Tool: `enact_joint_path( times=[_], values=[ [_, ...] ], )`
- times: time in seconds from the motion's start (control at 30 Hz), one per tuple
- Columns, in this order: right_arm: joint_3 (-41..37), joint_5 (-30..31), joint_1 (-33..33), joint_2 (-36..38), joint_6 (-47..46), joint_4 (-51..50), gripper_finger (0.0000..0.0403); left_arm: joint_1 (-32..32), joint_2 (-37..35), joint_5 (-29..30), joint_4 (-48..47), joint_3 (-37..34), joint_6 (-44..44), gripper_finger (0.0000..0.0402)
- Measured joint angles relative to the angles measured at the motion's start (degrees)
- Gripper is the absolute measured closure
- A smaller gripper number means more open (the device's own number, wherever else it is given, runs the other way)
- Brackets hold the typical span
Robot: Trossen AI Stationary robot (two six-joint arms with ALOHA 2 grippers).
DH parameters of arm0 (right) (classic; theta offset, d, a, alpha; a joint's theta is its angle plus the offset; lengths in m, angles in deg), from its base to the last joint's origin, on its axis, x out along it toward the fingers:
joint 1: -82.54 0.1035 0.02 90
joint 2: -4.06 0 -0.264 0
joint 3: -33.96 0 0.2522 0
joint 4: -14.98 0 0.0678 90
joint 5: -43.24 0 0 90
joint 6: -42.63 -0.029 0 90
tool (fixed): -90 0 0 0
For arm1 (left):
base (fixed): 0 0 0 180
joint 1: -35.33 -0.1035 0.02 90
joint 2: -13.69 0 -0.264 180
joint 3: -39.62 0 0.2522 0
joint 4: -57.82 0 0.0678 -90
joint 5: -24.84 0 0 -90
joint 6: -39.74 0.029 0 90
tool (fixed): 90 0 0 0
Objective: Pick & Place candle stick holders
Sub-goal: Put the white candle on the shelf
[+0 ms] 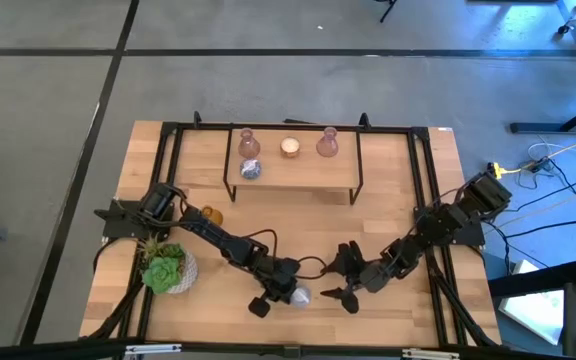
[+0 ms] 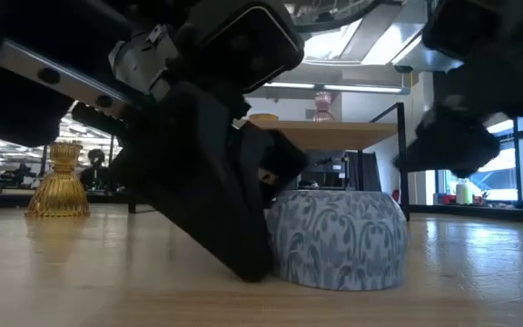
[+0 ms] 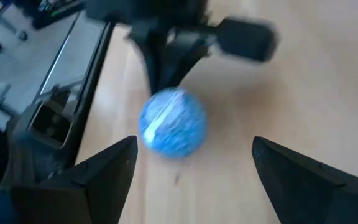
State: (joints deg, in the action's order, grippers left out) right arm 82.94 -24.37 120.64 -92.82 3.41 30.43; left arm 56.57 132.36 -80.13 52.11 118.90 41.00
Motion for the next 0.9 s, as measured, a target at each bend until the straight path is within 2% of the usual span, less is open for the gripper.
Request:
enact_joint_path(
  times=[0.17, 0.27, 0.37, 0.47, 0.57, 0.7, 0.9],
  values=[
    [0.00, 0.00, 3.56, 0.00, -0.96, -1.27, 0.0082, -0.02, 0.11, 1.46, 2.63, -0.11, 0.56, 0.0400],
    [0.00, 2.48, 5.42, -0.12, -2.61, -1.81, 0.0082, -0.02, 0.11, 3.74, 5.68, -0.09, 2.21, 0.0400],
    [0.00, 5.47, 6.38, -1.70, -3.20, -1.46, 0.0082, 0.00, 0.11, 4.93, 7.48, -0.11, 2.52, 0.0400],
    [0.02, 5.95, 6.41, -5.15, -5.86, -0.29, 0.0082, 0.06, 0.02, 7.11, 8.48, -0.08, 2.53, 0.0400],
    [1.28, 5.44, 6.09, -9.48, -8.15, -0.12, 0.0082, 0.59, -0.75, 9.39, 8.83, -0.05, 2.54, 0.0400],
    [5.57, -1.12, 4.01, -10.66, -6.79, -3.38, 0.0081, 2.18, -1.81, 12.57, 8.25, 0.00, 2.73, 0.0400],
    [8.89, -0.09, 3.75, -10.69, -6.39, -11.03, 0.0068, 3.83, -2.74, 15.86, 4.88, -0.05, 2.54, 0.0400]
  ],
)
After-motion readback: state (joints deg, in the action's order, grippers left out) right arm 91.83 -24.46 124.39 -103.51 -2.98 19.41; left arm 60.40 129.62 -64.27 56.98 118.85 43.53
